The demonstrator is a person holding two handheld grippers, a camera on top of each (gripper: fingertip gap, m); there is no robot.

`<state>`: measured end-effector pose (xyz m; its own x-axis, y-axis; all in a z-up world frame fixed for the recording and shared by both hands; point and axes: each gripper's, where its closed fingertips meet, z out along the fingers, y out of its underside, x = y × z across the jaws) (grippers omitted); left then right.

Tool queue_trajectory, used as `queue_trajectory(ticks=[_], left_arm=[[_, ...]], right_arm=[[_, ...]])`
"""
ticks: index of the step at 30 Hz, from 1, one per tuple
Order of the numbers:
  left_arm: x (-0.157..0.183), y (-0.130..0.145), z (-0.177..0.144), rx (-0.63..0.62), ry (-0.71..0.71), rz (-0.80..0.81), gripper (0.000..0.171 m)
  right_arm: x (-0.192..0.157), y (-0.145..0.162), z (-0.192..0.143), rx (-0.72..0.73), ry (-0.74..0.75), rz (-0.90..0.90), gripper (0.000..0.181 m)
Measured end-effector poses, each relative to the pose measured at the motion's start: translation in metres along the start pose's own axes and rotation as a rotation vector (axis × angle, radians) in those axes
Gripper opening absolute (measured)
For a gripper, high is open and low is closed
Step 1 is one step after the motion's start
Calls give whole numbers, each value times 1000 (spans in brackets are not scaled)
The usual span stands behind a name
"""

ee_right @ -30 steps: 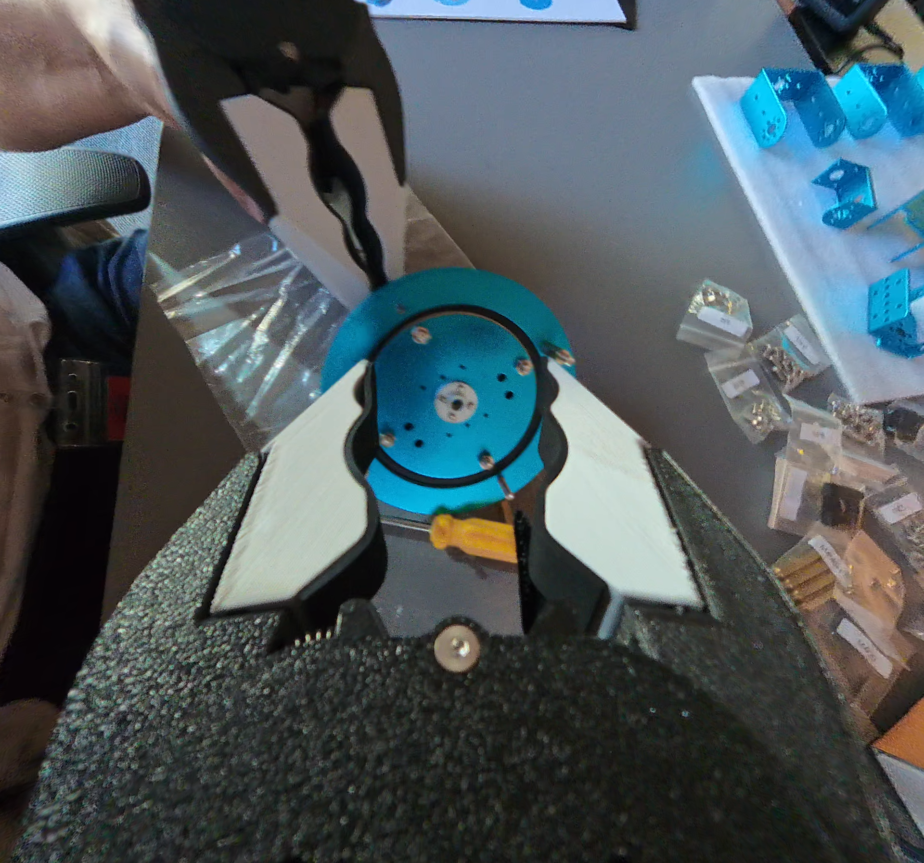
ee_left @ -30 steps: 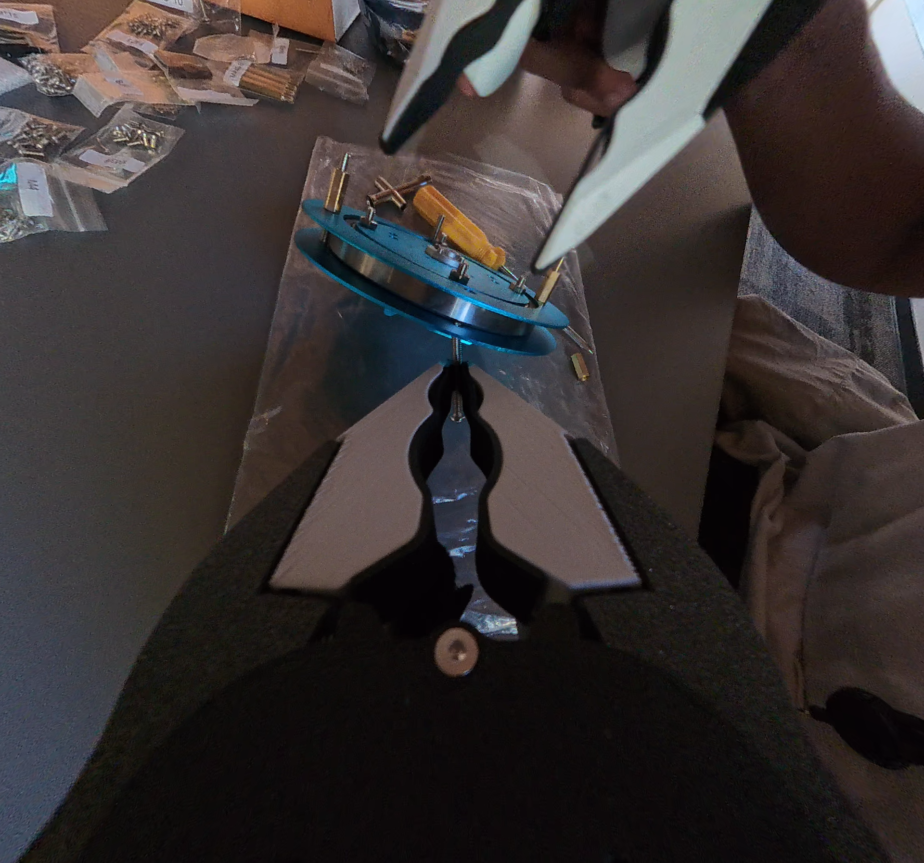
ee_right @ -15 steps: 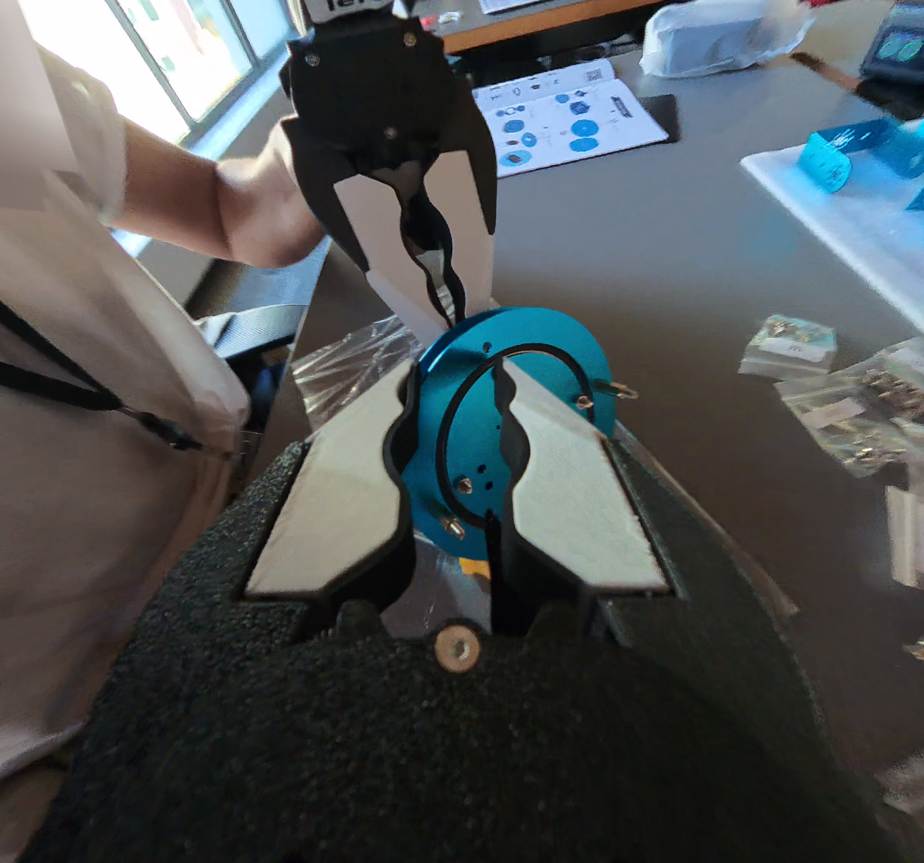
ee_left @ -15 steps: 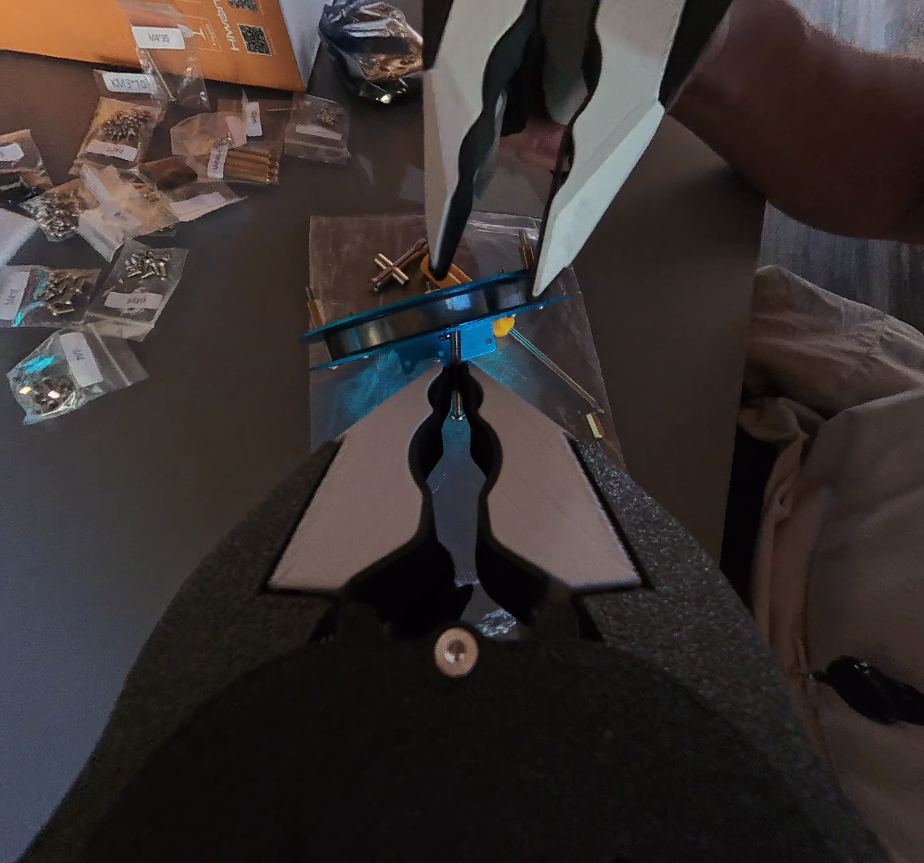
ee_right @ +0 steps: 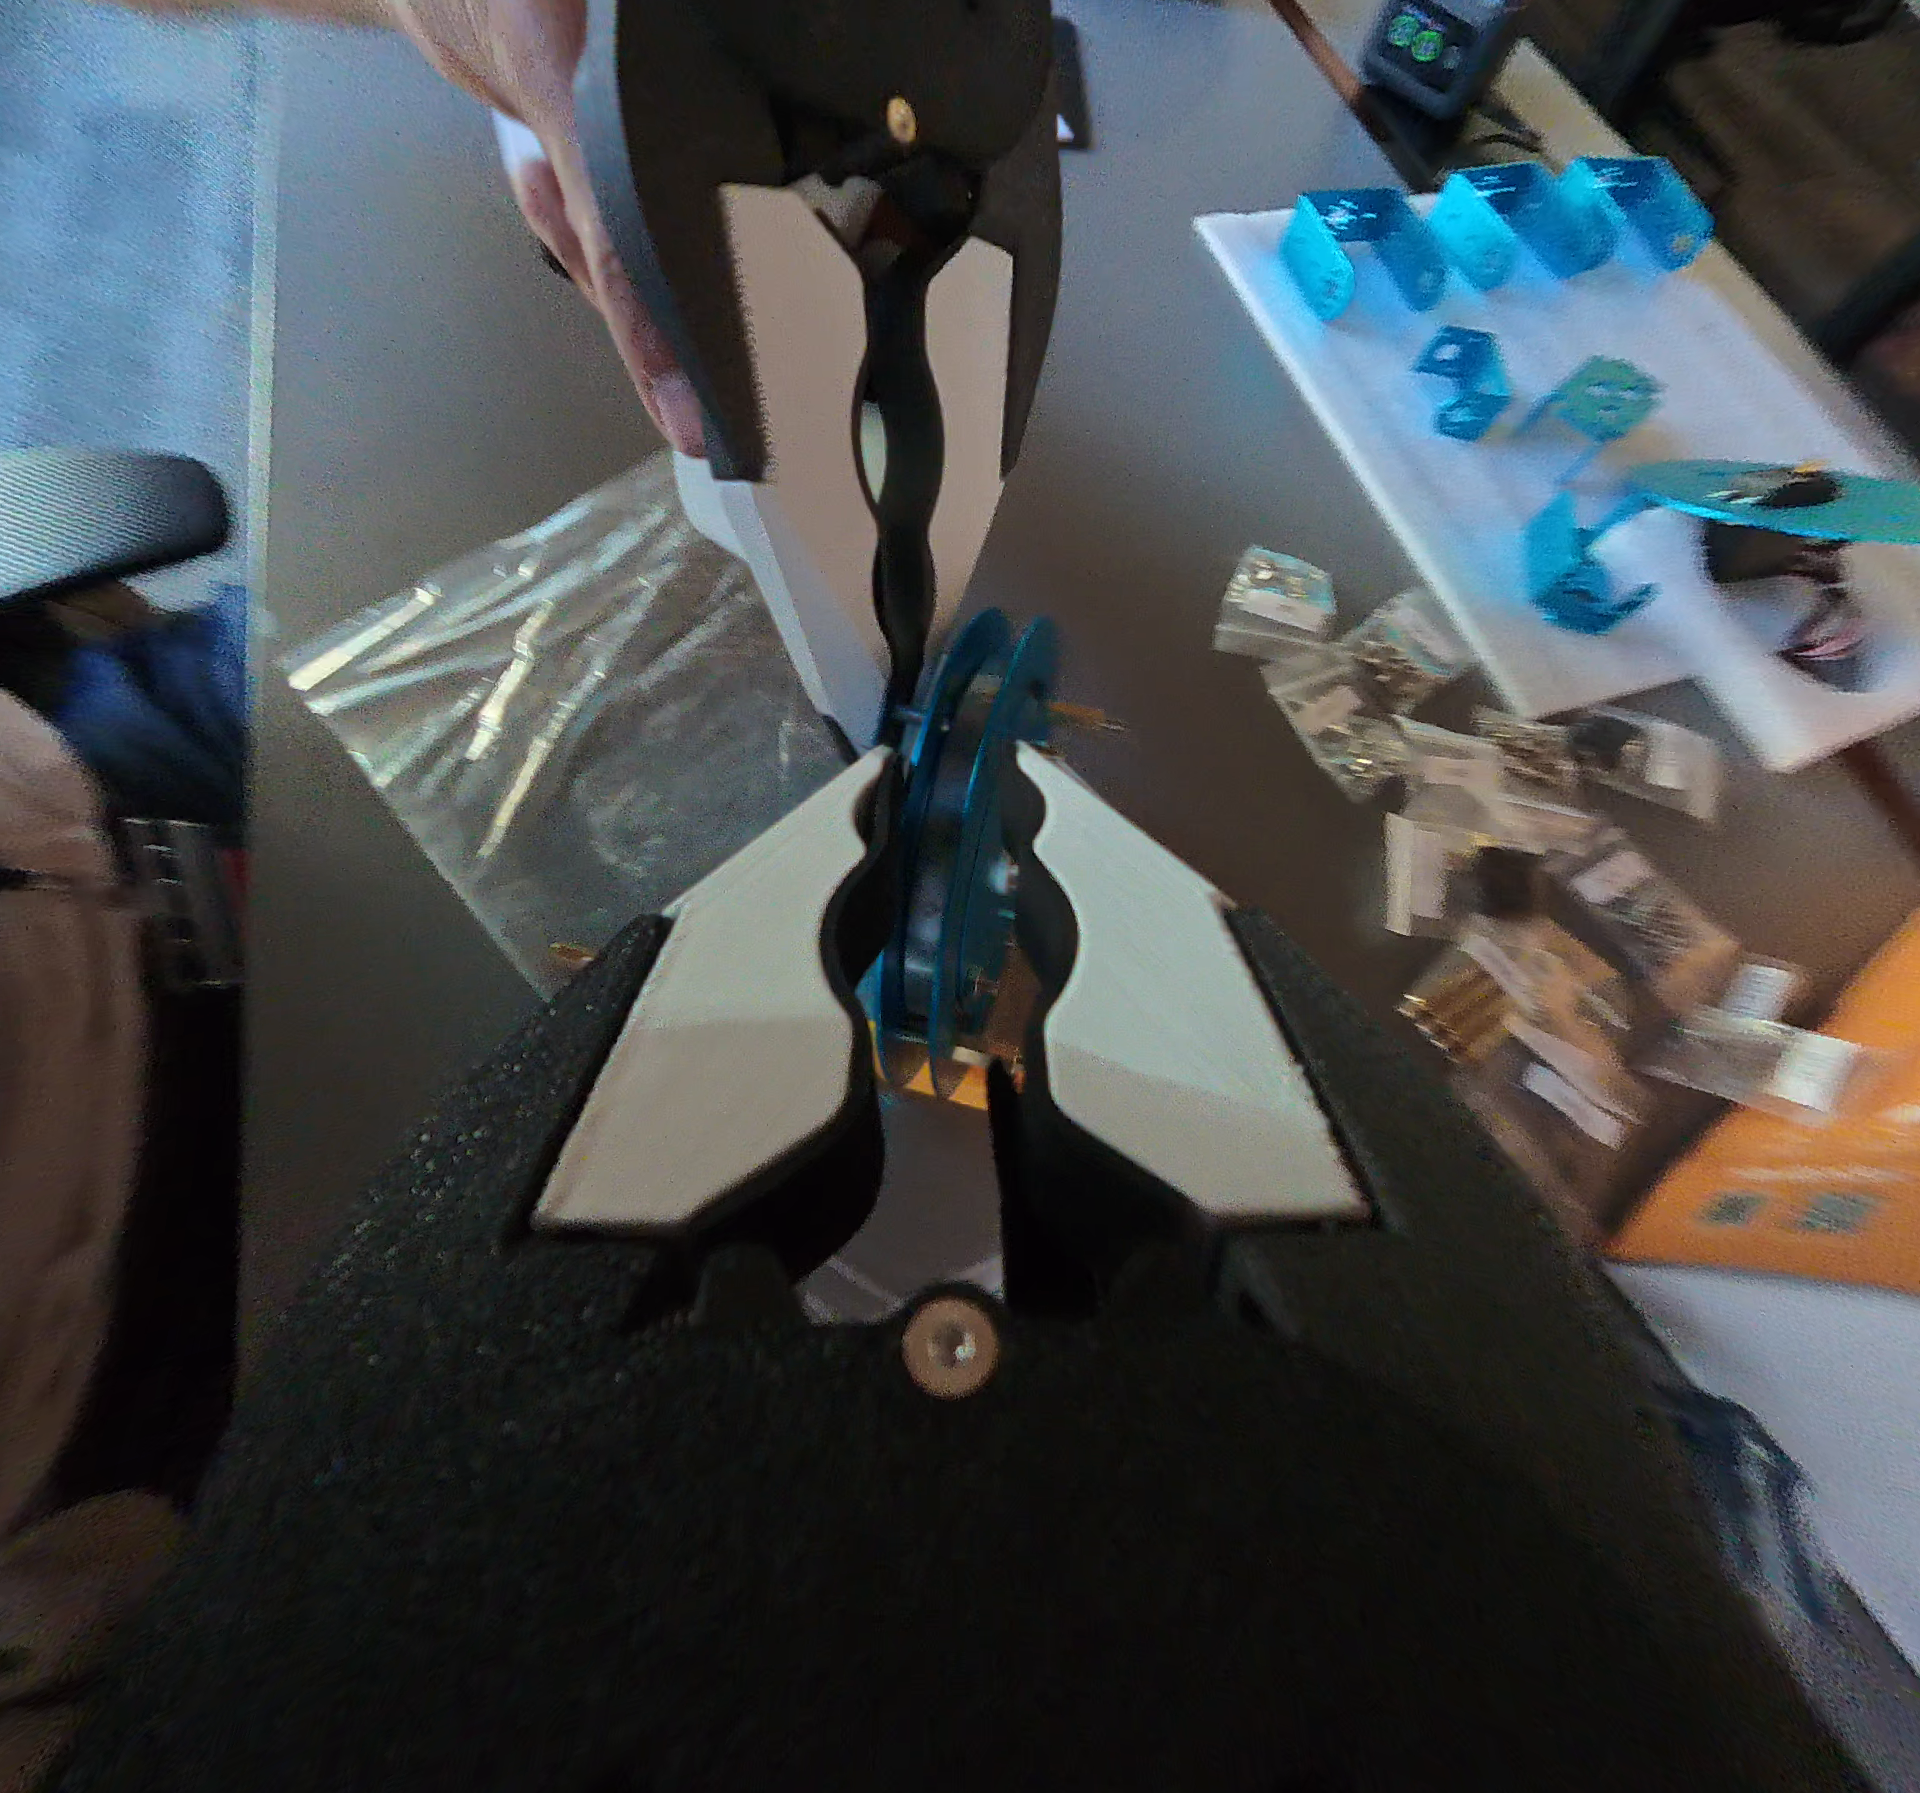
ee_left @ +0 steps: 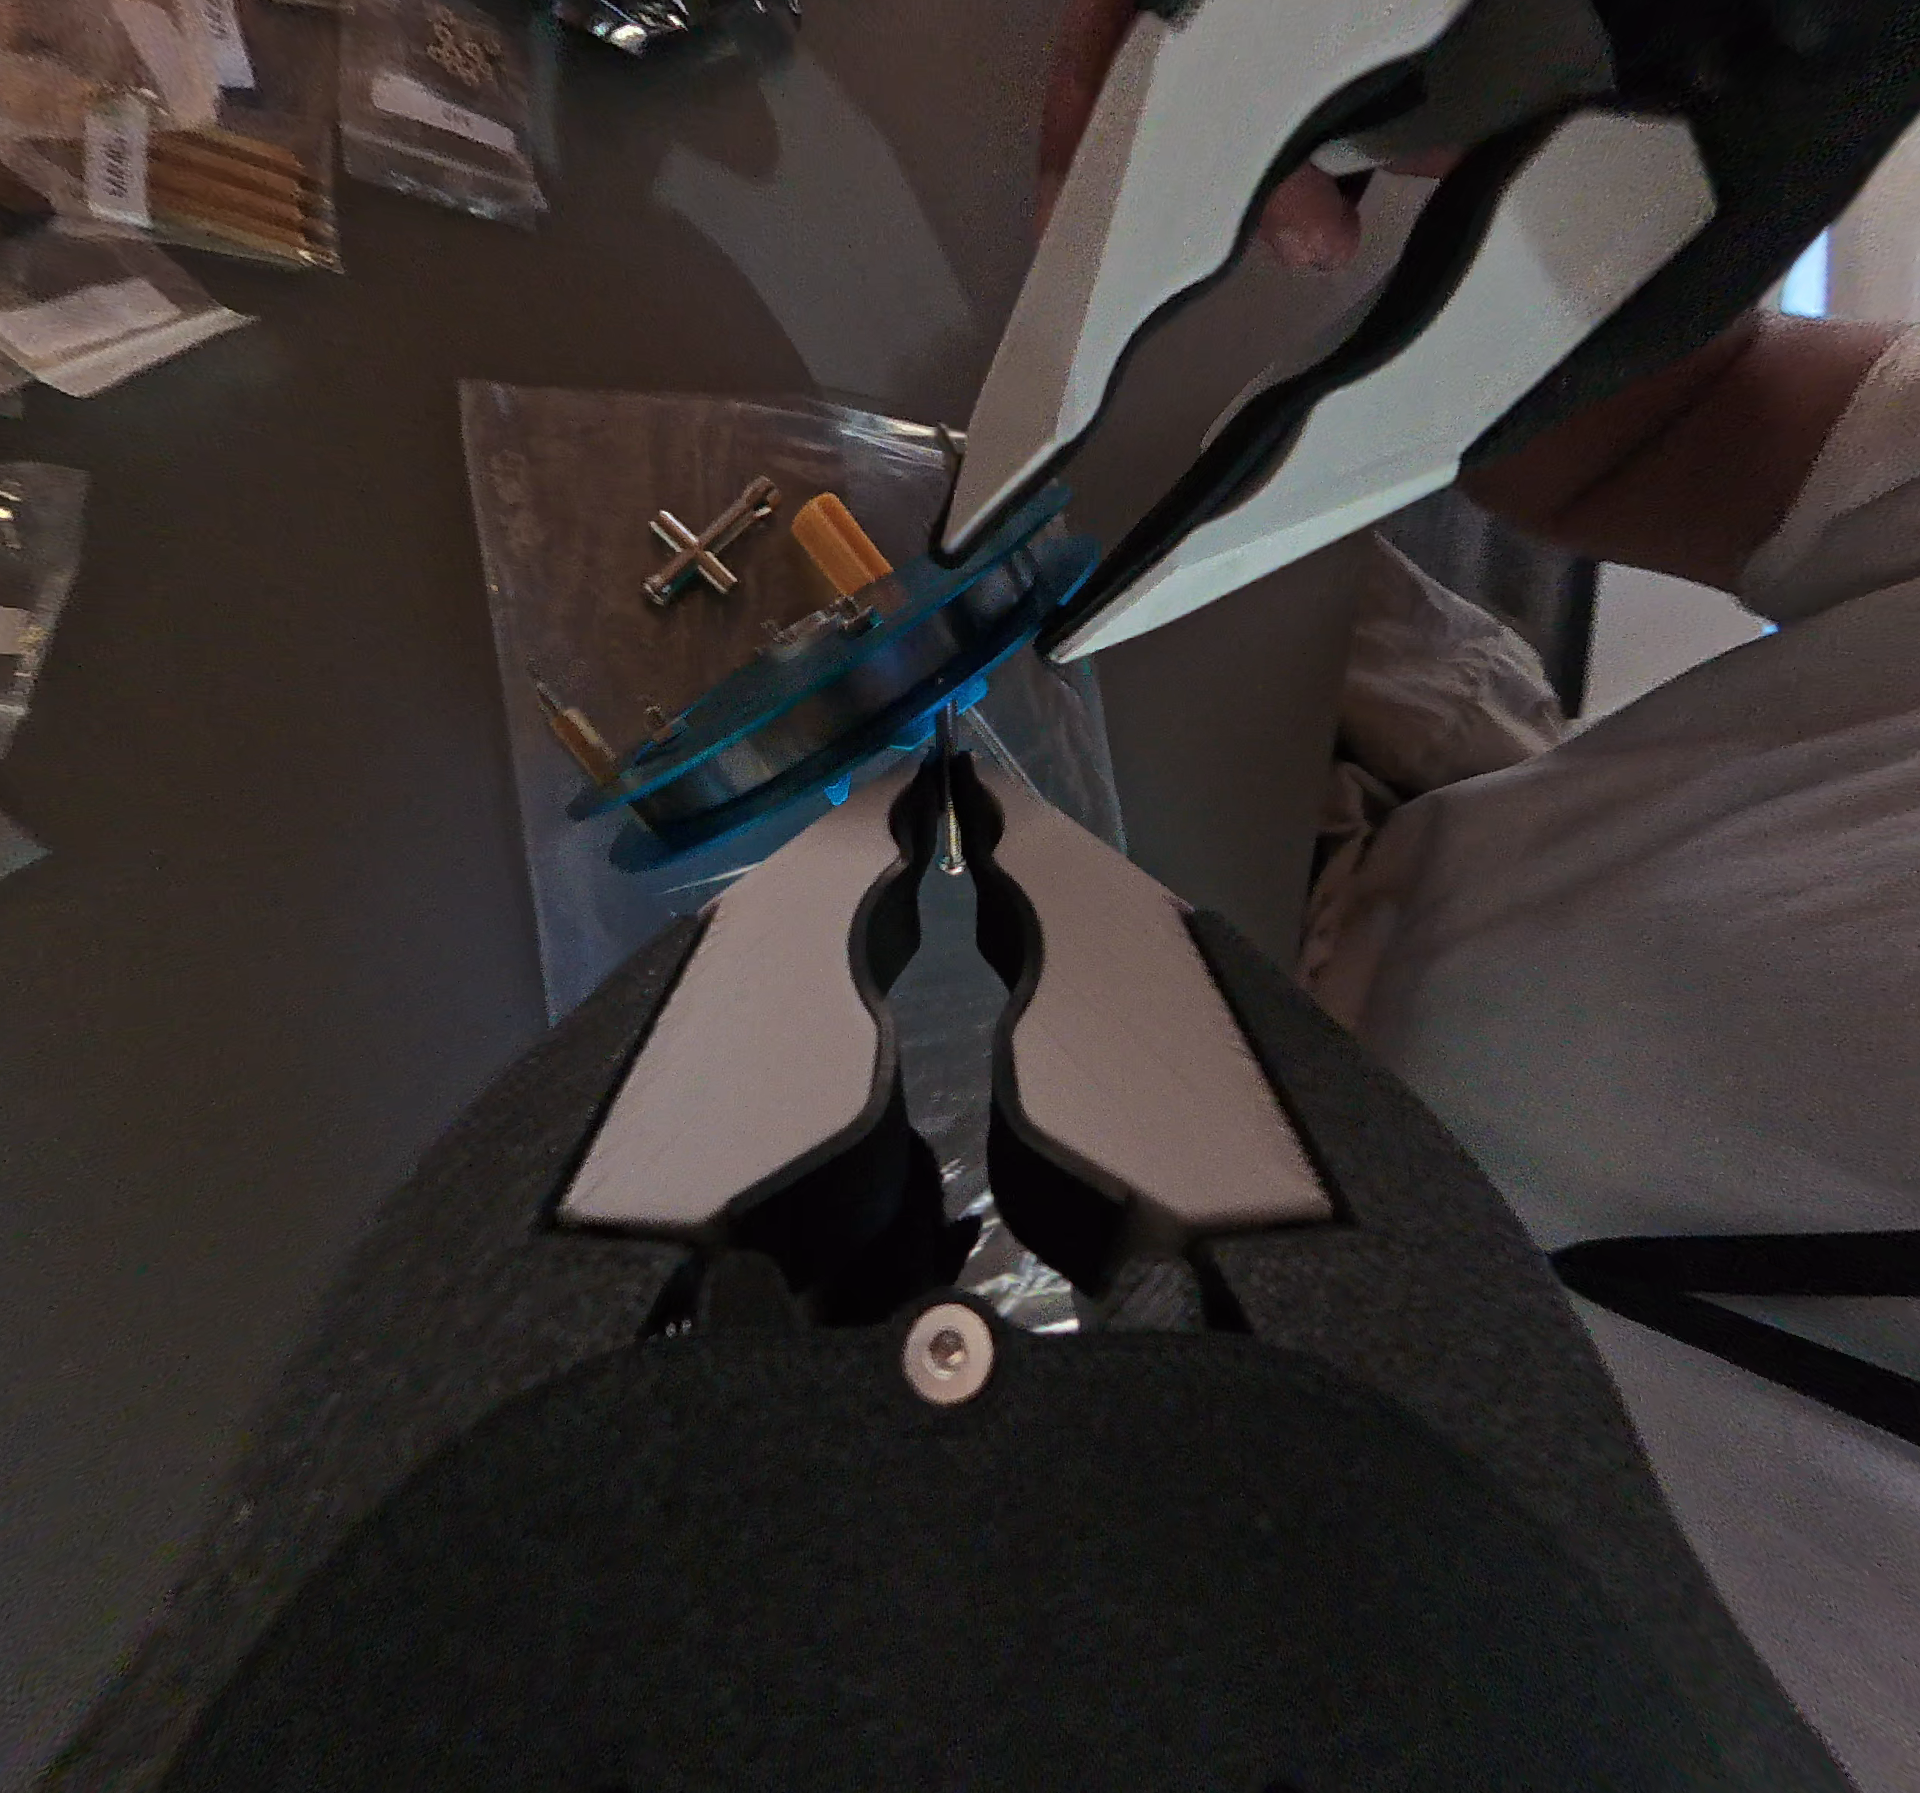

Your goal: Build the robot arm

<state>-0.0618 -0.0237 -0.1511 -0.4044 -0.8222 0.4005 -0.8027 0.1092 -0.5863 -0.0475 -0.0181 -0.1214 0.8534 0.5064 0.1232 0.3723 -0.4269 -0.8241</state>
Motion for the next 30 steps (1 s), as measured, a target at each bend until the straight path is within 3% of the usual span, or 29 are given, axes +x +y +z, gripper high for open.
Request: queue_trajectory(ticks=[3, 19, 25, 27, 30], left_arm=[[5, -1, 2, -7, 54, -50, 1], [3, -7, 9, 26, 26, -44, 1], [6, -8, 9, 26, 30, -36, 1], [6, -9, 9, 27, 29, -31, 1], [6, -10, 8, 29, 21, -23, 2]], right_arm=[[-1, -2, -2, -24, 77, -38, 18], [11, 3, -14, 79, 91, 211, 19], [7, -3, -14, 132, 78, 226, 15], [17, 5, -12, 87, 127, 231, 22], [18, 17, -7, 5, 161, 199, 17]])
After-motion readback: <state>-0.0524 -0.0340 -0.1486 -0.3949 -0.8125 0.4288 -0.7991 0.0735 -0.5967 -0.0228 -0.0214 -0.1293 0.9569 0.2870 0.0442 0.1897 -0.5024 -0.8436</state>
